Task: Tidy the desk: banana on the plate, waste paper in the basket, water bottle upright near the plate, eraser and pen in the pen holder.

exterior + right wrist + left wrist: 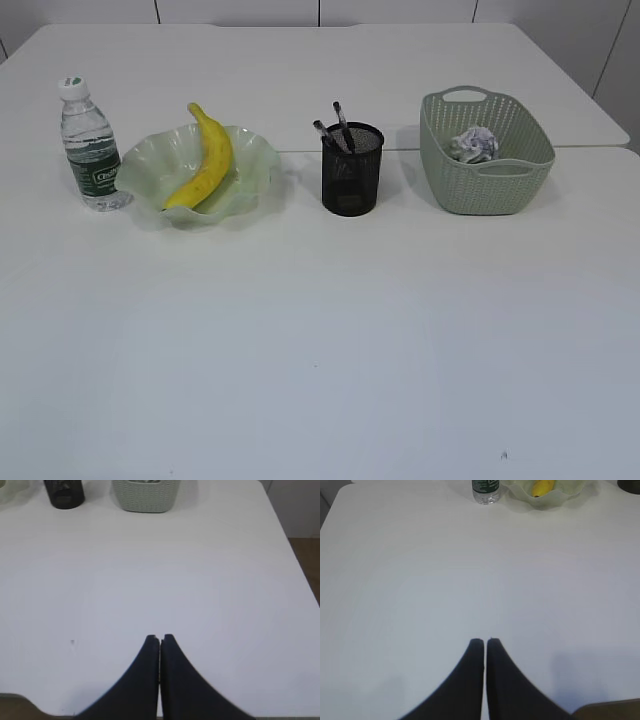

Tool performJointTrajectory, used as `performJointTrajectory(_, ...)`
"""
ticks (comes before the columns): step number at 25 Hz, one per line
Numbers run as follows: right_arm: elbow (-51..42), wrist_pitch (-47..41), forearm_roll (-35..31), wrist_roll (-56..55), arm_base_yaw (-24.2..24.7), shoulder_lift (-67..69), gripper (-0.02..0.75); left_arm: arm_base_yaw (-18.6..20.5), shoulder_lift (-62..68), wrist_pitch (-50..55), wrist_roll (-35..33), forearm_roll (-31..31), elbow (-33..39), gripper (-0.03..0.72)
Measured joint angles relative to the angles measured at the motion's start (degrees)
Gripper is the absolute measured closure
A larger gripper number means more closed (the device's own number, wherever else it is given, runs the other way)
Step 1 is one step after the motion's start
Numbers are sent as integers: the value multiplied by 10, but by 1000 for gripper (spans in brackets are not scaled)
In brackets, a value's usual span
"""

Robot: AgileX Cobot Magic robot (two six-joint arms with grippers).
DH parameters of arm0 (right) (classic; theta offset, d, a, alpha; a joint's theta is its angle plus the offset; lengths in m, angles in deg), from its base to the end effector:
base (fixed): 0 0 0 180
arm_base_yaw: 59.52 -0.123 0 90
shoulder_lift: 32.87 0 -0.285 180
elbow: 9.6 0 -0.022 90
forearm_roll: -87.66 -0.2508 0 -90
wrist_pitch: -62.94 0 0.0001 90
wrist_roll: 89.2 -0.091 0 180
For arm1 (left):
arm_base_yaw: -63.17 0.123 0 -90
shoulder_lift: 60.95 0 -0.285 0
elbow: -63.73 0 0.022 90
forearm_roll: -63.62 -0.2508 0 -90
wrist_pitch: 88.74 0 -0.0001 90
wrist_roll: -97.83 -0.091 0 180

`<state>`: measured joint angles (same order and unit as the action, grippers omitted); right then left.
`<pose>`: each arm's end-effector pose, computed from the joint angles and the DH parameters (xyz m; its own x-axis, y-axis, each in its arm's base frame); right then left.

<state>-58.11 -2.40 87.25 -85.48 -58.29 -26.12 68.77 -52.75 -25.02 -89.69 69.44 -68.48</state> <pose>-0.0112 0.0008 0.2711 -0.5089 -0.0510 -0.8593 -0.0157 0.9986 -0.0500 -0.0069 -0.0090 0.2773 -0.4912 0.0379 -0.8702 0.0239 0.9993 0.0301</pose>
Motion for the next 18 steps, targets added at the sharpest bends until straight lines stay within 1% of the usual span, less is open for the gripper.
performJointTrajectory(2, 0, 0, 0, 0, 8, 0, 744, 0, 0, 0, 0, 0, 0, 707)
performJointTrajectory(11, 0, 0, 0, 0, 8, 0, 744, 0, 0, 0, 0, 0, 0, 707)
performJointTrajectory(18, 0, 0, 0, 0, 8, 0, 743, 22, 0, 0, -1, 3, 0, 707)
